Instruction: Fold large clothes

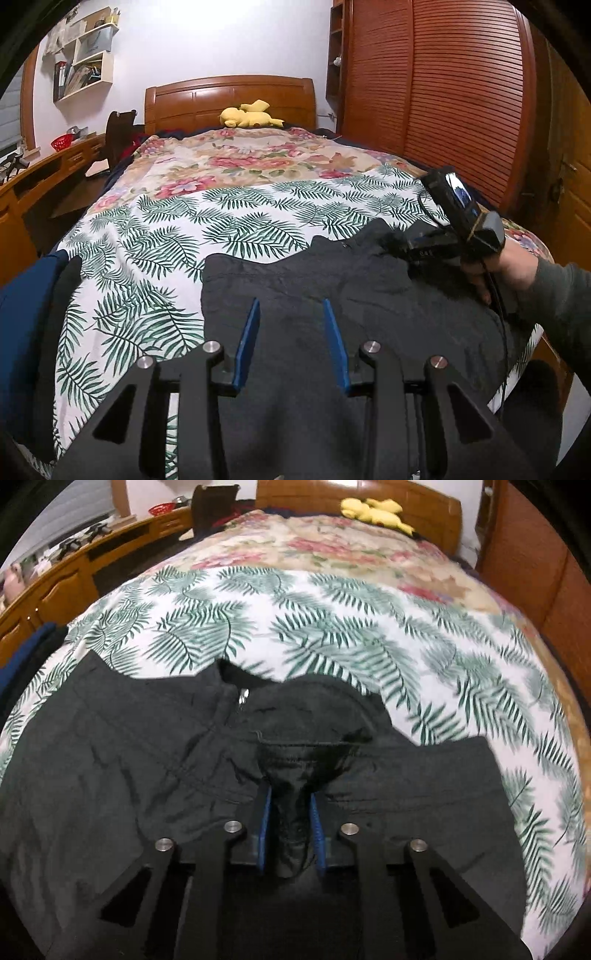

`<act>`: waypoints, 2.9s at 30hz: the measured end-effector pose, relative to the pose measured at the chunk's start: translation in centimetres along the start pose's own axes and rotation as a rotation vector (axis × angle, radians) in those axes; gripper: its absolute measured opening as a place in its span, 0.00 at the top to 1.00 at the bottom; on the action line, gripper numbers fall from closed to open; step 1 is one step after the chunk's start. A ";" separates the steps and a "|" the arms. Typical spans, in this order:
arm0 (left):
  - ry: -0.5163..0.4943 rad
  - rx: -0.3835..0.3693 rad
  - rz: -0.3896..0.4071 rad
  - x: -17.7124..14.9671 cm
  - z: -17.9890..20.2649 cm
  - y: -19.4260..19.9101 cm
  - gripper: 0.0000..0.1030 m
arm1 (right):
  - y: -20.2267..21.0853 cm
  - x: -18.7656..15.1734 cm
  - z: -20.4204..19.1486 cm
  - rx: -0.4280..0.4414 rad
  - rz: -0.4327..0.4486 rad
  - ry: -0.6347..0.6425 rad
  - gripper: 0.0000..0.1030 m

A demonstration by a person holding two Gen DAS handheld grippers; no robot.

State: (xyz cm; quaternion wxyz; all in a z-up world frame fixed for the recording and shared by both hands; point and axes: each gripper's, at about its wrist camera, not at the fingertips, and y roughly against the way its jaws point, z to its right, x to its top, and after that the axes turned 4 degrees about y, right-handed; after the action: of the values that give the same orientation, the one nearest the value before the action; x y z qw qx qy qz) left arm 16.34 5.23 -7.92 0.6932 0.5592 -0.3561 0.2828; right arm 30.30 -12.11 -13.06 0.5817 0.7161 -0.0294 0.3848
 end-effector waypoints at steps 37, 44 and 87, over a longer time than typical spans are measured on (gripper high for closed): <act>-0.019 -0.018 -0.019 0.2 2.2 -1.5 0.66 | 0.2 -3.3 17.7 -0.131 -0.064 -0.339 0.56; -0.025 -0.011 -0.033 0.2 2.4 -2.1 0.66 | -1.4 -4.1 18.0 -0.019 -0.076 -0.382 0.56; -0.042 0.045 -0.106 -5.8 2.2 2.8 0.64 | 11.0 -12.8 -3.2 0.083 0.139 0.068 0.60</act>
State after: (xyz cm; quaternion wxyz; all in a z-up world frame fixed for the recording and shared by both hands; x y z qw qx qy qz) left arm 10.37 3.66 -10.74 0.6870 0.5984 -0.3339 0.2416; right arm 14.31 -18.12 -11.51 0.5241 0.7223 -0.0435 0.4492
